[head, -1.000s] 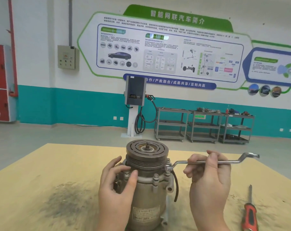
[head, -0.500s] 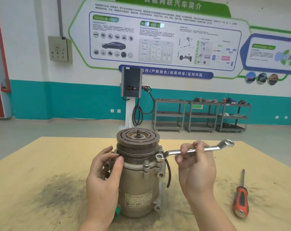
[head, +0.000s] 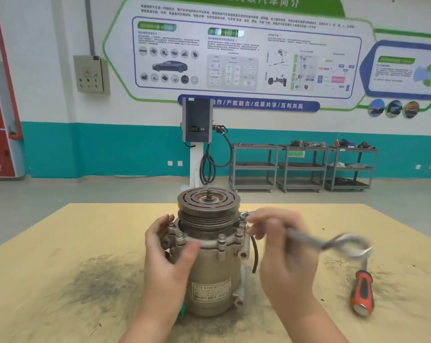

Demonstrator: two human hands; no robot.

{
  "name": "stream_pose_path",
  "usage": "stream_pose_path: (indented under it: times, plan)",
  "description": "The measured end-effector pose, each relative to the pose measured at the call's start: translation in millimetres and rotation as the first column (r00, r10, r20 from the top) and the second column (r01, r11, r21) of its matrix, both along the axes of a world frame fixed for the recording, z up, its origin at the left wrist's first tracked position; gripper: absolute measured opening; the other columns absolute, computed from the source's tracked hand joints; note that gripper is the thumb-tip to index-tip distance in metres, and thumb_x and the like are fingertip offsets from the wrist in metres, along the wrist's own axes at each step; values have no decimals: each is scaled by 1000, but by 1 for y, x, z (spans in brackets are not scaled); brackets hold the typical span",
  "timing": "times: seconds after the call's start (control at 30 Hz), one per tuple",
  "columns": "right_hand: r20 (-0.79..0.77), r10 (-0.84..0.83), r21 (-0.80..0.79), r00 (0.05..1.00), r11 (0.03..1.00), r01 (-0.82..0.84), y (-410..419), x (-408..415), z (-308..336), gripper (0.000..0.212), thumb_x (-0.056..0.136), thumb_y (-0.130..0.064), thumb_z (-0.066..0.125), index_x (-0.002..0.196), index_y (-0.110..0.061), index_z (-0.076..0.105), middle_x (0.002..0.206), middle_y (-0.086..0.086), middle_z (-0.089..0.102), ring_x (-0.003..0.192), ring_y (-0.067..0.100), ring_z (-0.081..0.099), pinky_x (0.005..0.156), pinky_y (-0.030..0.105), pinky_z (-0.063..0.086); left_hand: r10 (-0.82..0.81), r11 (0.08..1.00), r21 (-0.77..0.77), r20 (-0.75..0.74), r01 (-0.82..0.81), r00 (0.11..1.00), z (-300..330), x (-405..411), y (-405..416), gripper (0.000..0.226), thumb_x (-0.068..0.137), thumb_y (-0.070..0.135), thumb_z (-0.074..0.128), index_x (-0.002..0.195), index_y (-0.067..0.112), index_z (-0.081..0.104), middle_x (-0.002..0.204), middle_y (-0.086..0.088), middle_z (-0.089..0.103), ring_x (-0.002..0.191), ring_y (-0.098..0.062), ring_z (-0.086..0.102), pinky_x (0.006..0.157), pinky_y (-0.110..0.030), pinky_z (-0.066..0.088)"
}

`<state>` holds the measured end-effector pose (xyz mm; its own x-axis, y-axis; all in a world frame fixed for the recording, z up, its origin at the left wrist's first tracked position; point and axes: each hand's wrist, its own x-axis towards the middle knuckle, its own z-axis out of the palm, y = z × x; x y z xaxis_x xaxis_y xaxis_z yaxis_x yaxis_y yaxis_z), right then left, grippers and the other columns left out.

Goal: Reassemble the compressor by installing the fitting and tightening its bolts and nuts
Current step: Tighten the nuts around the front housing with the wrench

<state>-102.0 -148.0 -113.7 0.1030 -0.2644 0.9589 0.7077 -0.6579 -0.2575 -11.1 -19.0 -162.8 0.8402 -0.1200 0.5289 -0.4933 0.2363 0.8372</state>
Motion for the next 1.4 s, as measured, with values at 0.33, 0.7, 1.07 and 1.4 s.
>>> stream_pose_path:
  times: [0.33,0.7,1.07,1.4]
  plan:
    - [54,584,819,810,438,-370,-35,10,9,15,104,-5,34,106,-12,47,60,5,64,40,13,50,42,20,43,101,942,311,84,-122,991,-6,-3,-7,130,41,81,69,147,47,4,131,34,14,132,8,17,110,-25,18]
    - [8,-61,-174,998,983,62,7,11,-20,22,98,-34,56,90,-15,62,86,-2,61,71,11,61,59,25,52,123,940,310,77,-141,989,-5,-3,-9,131,40,83,68,149,46,3,133,25,21,130,9,17,110,-29,25]
    - [17,173,437,985,885,-162,-4,-1,6,17,104,-24,37,99,-25,53,74,2,66,53,16,60,54,20,47,26,995,102,-19,-23,999,0,-1,-4,70,71,79,56,130,44,41,125,26,53,115,9,50,101,-34,46]
    - [41,610,822,791,430,-374,-38,9,6,16,104,-8,35,105,-7,50,62,8,62,42,17,50,42,22,44,24,998,-47,-135,-31,991,11,-1,1,40,80,56,46,112,38,62,109,15,68,105,-14,63,88,-43,54]
